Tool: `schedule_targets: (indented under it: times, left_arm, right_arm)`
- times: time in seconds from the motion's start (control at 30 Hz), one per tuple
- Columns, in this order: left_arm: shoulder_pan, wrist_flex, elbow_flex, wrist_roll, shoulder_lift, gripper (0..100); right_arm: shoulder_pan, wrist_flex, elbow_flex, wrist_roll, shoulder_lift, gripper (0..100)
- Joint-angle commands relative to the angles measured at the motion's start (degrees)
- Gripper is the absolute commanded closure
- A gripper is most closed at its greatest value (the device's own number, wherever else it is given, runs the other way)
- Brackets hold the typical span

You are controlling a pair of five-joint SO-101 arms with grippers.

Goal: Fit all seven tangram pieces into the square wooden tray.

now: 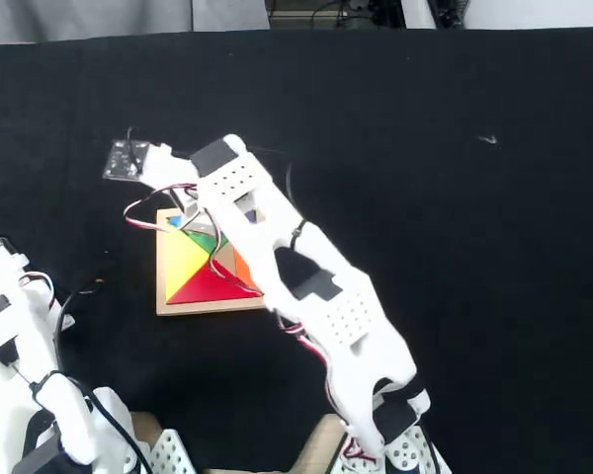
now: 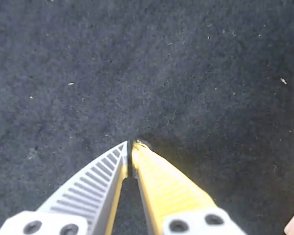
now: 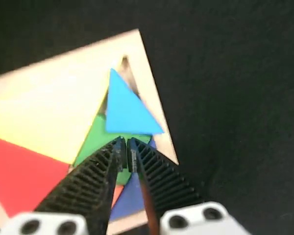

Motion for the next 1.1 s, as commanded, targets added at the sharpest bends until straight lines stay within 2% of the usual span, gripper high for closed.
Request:
schedule_targets:
  times: [0.0, 0.23, 0.43, 0.67, 0.87, 1.07]
  left_arm:
    - [0.84, -0.7, -0.84, -0.44, -0.79, 97]
    - [0.84, -0.7, -0.84, -0.44, -0.79, 97]
    - [0.84, -0.7, -0.84, -0.44, -0.79, 97]
    - [0.84, -0.7, -0.84, -0.44, -0.79, 97]
    - [0.84, -0.79, -0.84, -0.44, -0.79, 97]
    - [0.84, -0.79, -0.92, -0.44, -0.79, 97]
  right_arm:
    - [-1.23, -2.2, -3.47, -0.79, 0.84, 98.7]
    - [-0.44, 1.32, -8.31, -2.99, -0.48, 98.8]
    - [1.67, -7.91, -9.71, -10.37, 1.98, 98.8]
    - [-1.58, -9.41, -13.23, -11.16, 7.78, 98.8]
    - [-1.41, 0.7, -19.38, -7.38, 9.8, 98.8]
    - [1.14, 9.23, -30.73, -7.82, 9.71, 98.8]
